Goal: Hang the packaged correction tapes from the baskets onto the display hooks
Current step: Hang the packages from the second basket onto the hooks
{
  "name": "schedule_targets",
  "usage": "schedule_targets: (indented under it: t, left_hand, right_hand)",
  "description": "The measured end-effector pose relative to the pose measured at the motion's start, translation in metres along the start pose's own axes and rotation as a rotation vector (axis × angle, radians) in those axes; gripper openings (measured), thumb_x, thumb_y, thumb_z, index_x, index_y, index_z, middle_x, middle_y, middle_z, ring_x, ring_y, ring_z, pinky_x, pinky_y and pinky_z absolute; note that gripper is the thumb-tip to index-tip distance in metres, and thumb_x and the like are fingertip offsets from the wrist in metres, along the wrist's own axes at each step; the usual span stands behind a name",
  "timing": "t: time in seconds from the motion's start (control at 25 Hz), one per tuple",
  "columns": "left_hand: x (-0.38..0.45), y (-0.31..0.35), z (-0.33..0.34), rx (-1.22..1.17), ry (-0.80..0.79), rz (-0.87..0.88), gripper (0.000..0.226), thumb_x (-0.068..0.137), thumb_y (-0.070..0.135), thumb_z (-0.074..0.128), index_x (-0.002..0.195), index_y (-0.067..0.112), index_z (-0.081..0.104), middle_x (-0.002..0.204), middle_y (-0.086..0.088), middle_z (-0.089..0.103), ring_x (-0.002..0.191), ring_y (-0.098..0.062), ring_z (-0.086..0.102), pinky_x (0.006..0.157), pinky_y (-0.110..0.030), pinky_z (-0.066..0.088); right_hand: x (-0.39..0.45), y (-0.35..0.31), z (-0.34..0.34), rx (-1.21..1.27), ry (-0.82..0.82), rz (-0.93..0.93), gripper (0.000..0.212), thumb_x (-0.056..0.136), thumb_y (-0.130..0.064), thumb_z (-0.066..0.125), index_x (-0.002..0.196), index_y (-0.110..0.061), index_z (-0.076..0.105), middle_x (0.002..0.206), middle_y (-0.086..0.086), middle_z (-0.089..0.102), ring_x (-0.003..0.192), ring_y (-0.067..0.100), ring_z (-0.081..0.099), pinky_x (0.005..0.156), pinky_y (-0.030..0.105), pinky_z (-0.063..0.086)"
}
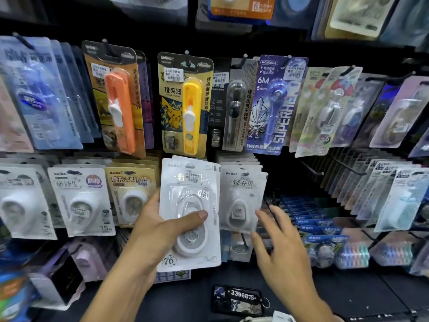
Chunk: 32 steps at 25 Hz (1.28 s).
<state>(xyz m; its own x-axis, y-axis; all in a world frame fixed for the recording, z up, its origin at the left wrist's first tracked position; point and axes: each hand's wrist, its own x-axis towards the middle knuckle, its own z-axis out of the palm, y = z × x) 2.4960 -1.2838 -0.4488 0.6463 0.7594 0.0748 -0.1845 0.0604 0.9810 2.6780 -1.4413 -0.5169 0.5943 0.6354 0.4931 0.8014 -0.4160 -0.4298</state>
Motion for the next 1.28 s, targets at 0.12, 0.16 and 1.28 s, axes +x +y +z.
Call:
schedule_targets:
  t: [0.12, 0.16, 1.28]
  left_hand:
    - [0.001, -0.002, 0.003, 0.007, 0.012, 0.024, 0.076, 0.042, 0.023, 0.097, 0.113, 0.028, 0.069, 0.103, -0.001, 0.081, 0.093, -0.023, 0.078, 0.084, -0.042, 0.058]
    - [0.001, -0.003, 0.005, 0.006, 0.008, 0.023, 0.073, 0.044, 0.024, 0.094, 0.112, 0.027, 0.069, 0.103, -0.002, 0.081, 0.094, -0.024, 0.078, 0.085, -0.042, 0.059]
    - [0.001, -0.001, 0.016, 0.046, 0.272, 0.035, 0.027, 0.092, 0.007, 0.071, 0.101, 0.032, 0.075, 0.097, 0.010, 0.081, 0.088, -0.011, 0.078, 0.074, -0.031, 0.055]
  right_hand:
    - [0.015, 0.001, 0.011, -0.295, -0.086, -0.297, 0.060, 0.102, -0.040, 0.040, 0.159, -0.026, 0.027, 0.170, -0.005, 0.011, 0.154, 0.029, 0.018, 0.119, 0.046, 0.023]
    - [0.026, -0.001, 0.013, -0.316, -0.170, -0.292, 0.065, 0.104, -0.040, 0.036, 0.162, -0.028, 0.010, 0.169, -0.011, -0.009, 0.156, 0.027, 0.008, 0.123, 0.045, 0.016]
    - [0.004, -0.018, -0.012, 0.656, 0.095, 0.222, 0.015, 0.101, -0.037, 0.054, 0.110, -0.045, 0.063, 0.106, -0.012, 0.063, 0.087, 0.005, 0.060, 0.072, 0.033, 0.054]
